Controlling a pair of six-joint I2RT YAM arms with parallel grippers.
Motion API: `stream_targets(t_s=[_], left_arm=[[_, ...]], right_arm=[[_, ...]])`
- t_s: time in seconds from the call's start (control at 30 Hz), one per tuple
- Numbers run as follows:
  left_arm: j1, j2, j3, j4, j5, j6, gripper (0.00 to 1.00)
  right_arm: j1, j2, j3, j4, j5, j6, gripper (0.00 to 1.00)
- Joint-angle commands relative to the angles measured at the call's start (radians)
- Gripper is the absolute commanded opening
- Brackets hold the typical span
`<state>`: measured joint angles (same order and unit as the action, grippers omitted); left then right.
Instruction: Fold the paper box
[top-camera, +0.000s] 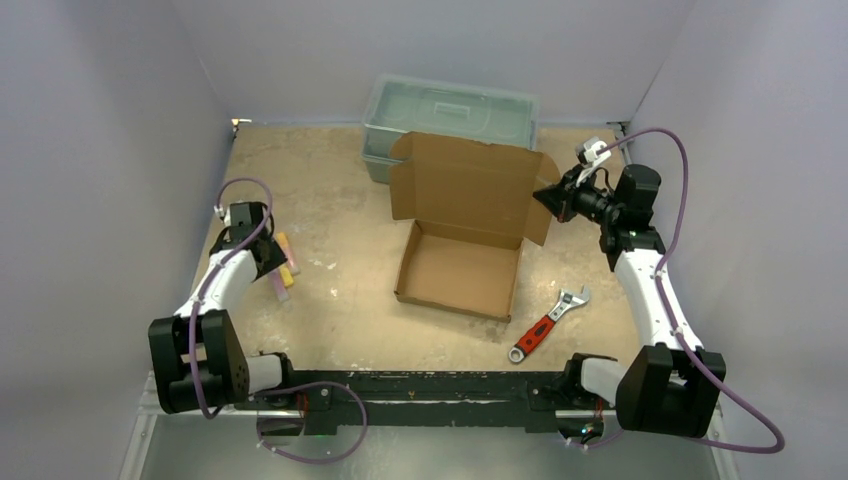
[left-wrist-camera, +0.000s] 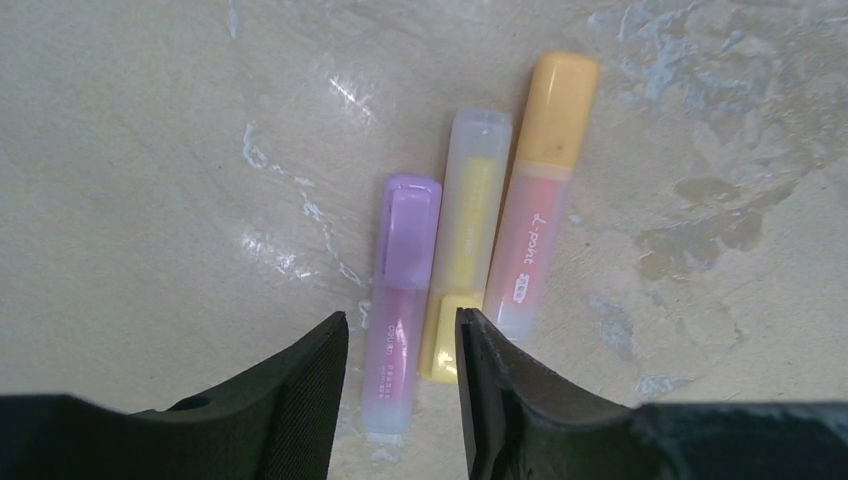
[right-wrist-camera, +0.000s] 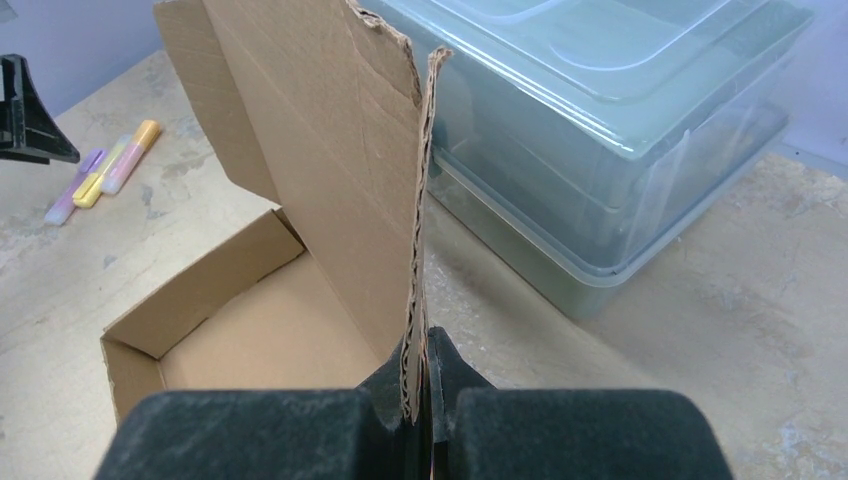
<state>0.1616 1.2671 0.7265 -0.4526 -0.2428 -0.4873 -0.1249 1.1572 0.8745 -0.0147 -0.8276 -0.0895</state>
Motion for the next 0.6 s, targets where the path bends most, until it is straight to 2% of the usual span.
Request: stream_targets(t_s=[0.0,0.07,0.2,0.4,0.57], left_arm=[[0.011,0.019,-0.015,-0.011,0.03,-0.021,0.45],[0.012,0.031,-0.02,-0.011,0.04,-0.022,0.48],[0.011,0.07,-0.02,-0.018,0.047,-0.031,0.47],[0.023,0.088,-0.019,-0.017,0.033,-0.043,0.34],[0.036,0.102,-0.021,-0.004,0.062,-0.038,0.3]], right_arm=[[-0.004,-0.028,0.001,0.018,-0.001,0.013,0.0],[-0.004,-0.027,0.001,0.018,-0.001,0.013,0.0],[-0.004,-0.028,0.001,0.018,0.001,0.014,0.0],[-0.003,-0.029,0.001,0.018,0.001,0.016,0.0],[-0.004,-0.03,0.002,0.018,0.001,0.016,0.0]])
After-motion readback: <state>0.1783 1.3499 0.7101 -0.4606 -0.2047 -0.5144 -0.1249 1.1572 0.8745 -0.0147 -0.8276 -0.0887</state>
